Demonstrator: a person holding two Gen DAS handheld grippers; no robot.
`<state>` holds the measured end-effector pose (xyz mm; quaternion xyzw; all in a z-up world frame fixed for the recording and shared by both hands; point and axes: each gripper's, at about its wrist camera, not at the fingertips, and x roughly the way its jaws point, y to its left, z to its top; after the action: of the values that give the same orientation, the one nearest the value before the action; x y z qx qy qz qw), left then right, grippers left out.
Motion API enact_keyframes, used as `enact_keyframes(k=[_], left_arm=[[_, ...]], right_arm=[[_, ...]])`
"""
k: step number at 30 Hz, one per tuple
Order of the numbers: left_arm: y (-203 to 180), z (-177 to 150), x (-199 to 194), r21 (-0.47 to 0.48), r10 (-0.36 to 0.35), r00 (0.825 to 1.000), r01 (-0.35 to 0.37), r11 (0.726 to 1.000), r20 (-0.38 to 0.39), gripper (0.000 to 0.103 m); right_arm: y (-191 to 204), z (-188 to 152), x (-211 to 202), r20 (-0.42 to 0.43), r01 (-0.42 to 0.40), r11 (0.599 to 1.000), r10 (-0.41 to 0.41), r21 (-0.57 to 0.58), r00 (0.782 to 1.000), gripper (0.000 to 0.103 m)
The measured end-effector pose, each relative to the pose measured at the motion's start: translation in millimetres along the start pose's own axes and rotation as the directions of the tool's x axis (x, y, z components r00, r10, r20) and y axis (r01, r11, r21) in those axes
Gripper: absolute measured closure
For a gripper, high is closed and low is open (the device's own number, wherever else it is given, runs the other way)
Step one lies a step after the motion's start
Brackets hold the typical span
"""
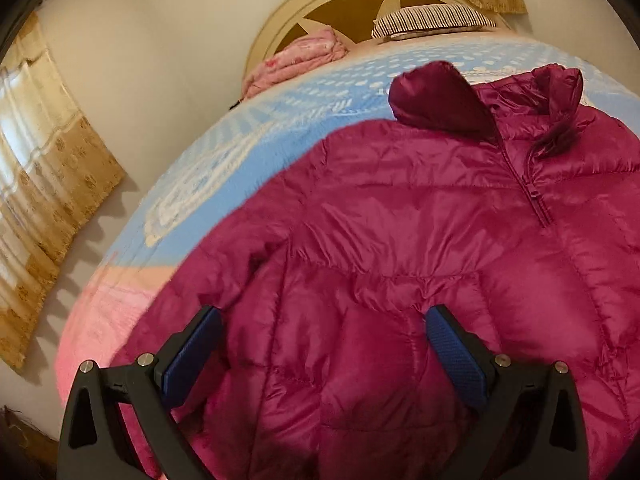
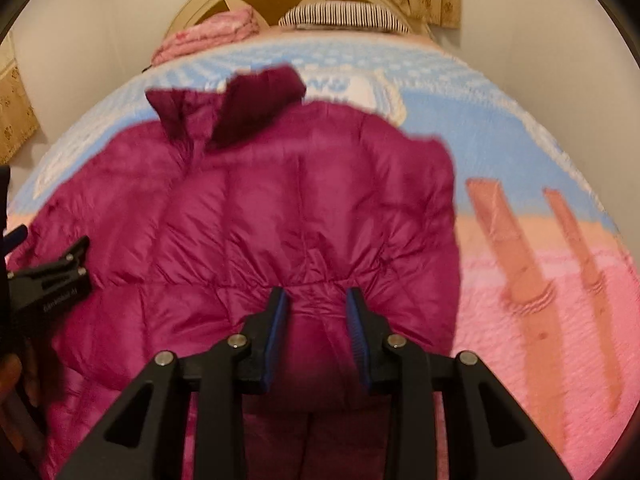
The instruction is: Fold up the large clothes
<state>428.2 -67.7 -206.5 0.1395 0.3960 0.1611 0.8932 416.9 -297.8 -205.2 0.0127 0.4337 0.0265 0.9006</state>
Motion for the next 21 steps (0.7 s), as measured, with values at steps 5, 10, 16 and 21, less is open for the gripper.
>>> enact_keyframes(k=[5, 10, 16, 21], left_arm=[[-1, -2, 8, -0.010, -0.013, 1.000, 0.013, 1.000, -0.006, 0.001], [-2, -4, 8, -0.018, -0.012, 1.000, 0.012, 1.000, 0.000, 0.001], [-5, -4, 7, -0.006, 0.005, 1.000, -0.005, 1.000, 0.003, 0.001], [8, 7, -14, 0.015, 0.017, 0.999, -0.018, 1.000, 0.036, 0.001]], right_arm=[[5, -9, 6, 0.034, 0.047, 0.998, -0.045, -0.043, 0.998, 0.069], [4, -9, 8, 0.045, 0.056, 0.997, -0.054, -0.045, 0.997, 0.069], [13, -12, 7, 0.054, 0.086, 0.994, -0.083, -0.064, 0.995, 0.069], [16, -7, 1, 0.033, 0.090, 0.991, -0.087, -0.101, 0.996, 0.067]])
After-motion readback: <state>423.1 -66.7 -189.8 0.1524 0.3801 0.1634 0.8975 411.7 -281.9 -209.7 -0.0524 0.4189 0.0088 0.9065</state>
